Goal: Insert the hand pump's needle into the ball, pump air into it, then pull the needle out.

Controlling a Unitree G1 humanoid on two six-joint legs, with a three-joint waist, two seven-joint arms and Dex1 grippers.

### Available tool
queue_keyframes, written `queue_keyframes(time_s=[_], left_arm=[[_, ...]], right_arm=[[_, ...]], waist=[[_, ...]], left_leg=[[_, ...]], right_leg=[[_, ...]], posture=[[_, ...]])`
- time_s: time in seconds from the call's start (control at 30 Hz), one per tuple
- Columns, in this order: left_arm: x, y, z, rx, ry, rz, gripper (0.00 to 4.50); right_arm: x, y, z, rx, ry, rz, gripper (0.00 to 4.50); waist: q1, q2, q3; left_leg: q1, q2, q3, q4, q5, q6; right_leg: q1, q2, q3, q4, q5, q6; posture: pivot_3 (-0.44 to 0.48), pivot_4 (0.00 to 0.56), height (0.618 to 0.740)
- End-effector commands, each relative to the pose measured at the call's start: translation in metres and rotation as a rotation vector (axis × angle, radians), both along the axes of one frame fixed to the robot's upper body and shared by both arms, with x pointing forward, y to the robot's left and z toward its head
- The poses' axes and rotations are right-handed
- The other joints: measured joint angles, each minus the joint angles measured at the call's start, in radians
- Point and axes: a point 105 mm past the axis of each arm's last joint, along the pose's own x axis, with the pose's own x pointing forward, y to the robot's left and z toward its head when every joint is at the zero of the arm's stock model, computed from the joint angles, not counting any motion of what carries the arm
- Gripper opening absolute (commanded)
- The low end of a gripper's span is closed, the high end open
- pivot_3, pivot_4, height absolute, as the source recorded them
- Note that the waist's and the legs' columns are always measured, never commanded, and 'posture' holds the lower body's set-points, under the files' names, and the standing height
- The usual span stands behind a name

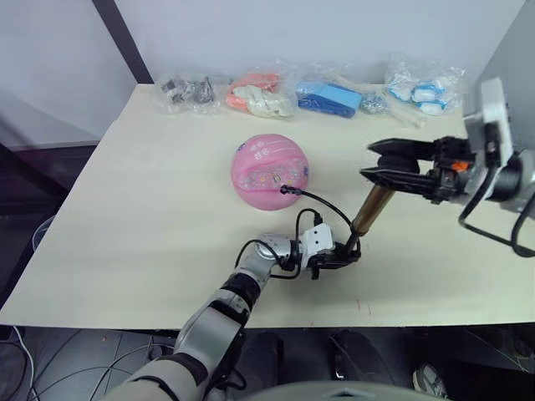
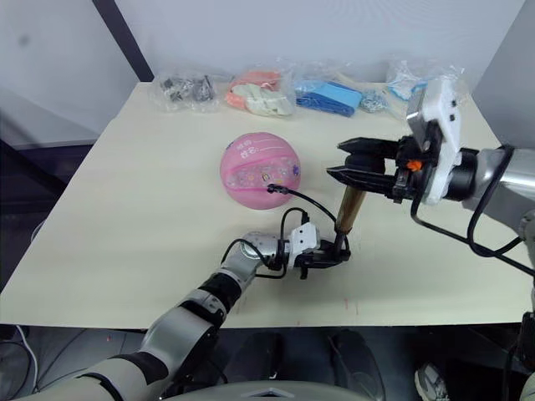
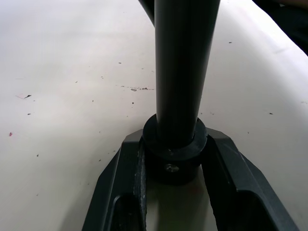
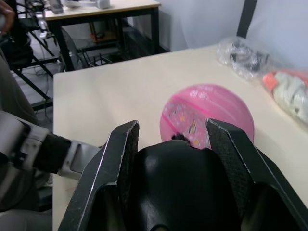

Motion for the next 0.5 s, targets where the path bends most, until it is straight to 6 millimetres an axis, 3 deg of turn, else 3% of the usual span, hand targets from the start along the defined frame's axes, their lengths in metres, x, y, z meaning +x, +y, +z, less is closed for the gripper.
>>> queue_keyframes(time_s=[0.03,0.2,0.3,0.5], left_arm=[[-0.007,0.026,-0.028,0.091,0.085,0.044,1.12],[-0.008,0.027,-0.029,0.091,0.085,0.045,1.12],[-0.009,0.027,-0.029,0.086,0.083,0.046,1.12],[-0.007,0.022,-0.025,0.071,0.071,0.052,1.12]], right_arm=[[-0.006,-0.006,0.030,0.043,-0.096,-0.017,1.74],[-0.005,-0.001,0.039,0.064,-0.090,-0.005,1.74],[-0.004,0.005,0.033,0.070,-0.059,0.010,1.74],[0.000,0.022,-0.026,0.005,0.053,0.024,1.74]], waist=[[0.000,0.000,0.000],[0.000,0.000,0.000],[0.001,0.000,0.000],[0.001,-0.002,-0.001]], left_leg=[[0.000,0.000,0.000,0.000,0.000,0.000],[0.000,0.000,0.001,0.000,0.000,0.000],[-0.001,0.001,0.001,0.000,0.000,0.000],[0.000,0.001,0.002,0.000,0.000,0.000]], right_leg=[[0.000,0.000,0.000,0.000,0.000,0.000],[-0.001,0.000,0.001,0.001,0.000,0.000],[-0.001,0.000,0.001,0.001,0.000,0.000],[-0.001,0.000,0.001,0.001,0.000,0.000]], posture=[[0.000,0.150,0.738],[0.000,0.150,0.738],[0.000,0.150,0.738],[0.000,0.150,0.738]])
